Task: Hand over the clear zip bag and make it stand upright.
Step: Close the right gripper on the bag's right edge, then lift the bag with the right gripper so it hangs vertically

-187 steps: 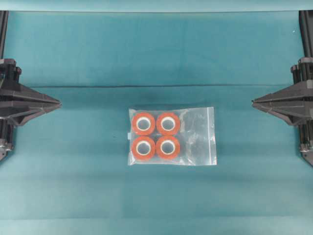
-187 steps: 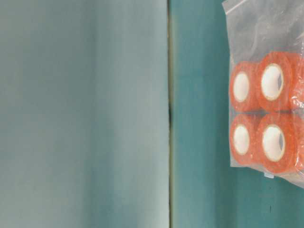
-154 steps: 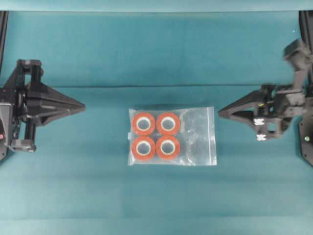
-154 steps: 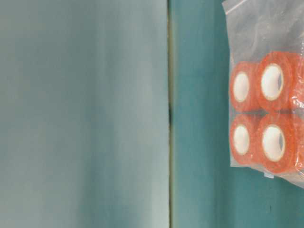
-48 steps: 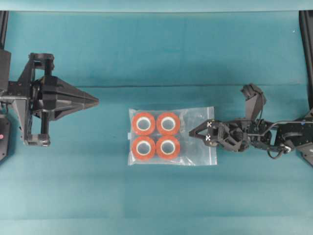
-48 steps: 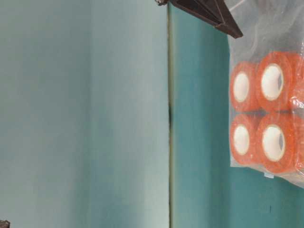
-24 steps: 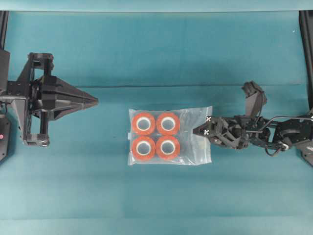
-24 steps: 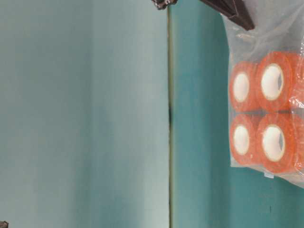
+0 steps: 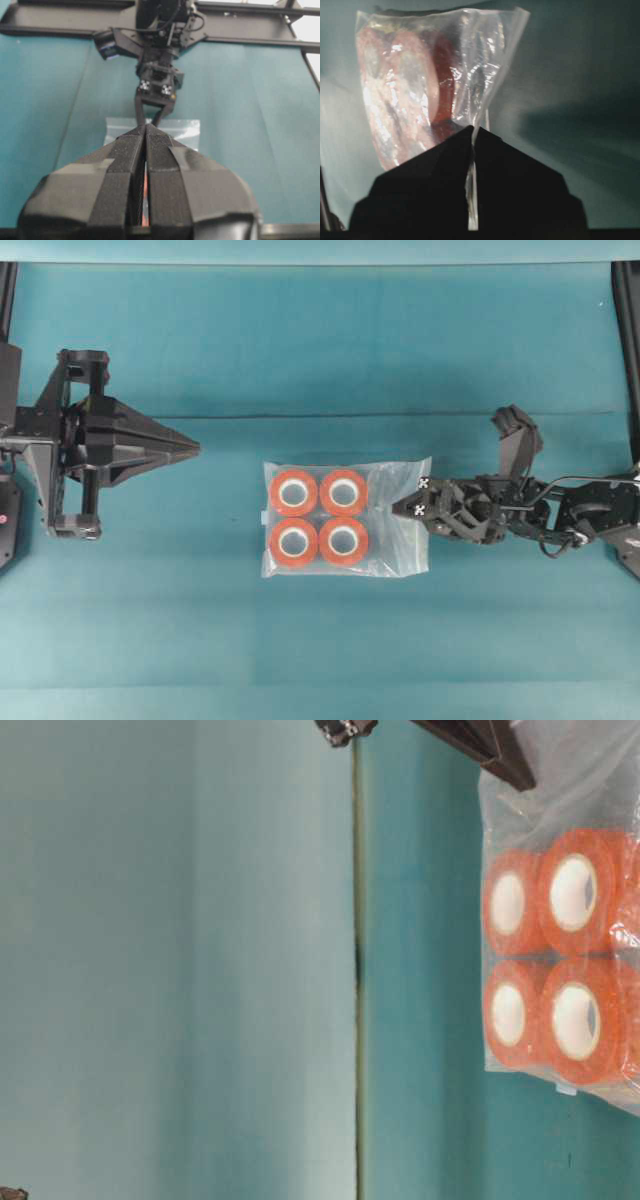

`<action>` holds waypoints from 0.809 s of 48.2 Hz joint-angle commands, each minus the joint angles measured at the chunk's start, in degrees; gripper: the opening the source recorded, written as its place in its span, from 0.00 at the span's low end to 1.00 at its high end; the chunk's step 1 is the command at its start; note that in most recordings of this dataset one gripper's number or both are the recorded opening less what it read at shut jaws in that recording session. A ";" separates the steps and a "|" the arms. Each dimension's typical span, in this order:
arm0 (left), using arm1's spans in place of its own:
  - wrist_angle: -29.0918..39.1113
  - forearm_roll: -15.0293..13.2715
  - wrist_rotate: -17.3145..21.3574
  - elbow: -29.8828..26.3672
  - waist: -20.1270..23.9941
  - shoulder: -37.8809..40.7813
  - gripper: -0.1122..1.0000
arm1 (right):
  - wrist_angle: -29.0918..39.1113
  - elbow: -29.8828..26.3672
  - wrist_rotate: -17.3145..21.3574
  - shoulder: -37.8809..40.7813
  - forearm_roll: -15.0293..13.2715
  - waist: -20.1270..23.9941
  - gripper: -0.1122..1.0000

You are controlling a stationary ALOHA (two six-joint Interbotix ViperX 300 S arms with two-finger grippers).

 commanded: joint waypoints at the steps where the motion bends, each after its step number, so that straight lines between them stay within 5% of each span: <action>1: -0.18 0.09 -0.09 -0.70 -0.09 -0.35 0.09 | -0.26 -0.97 0.09 -0.35 -1.32 0.26 0.11; 18: -0.26 0.09 -0.09 0.18 -0.09 -0.62 0.09 | 6.94 -2.81 -5.80 -2.29 -3.69 -0.44 0.11; 27: -0.18 0.09 -0.09 0.44 -0.09 -1.32 0.09 | 15.82 -6.24 -17.31 -6.77 -4.75 -3.43 0.11; 39: -0.18 0.09 0.00 0.79 -0.09 -2.64 0.09 | 39.73 -15.21 -33.49 -13.45 -5.45 -9.14 0.11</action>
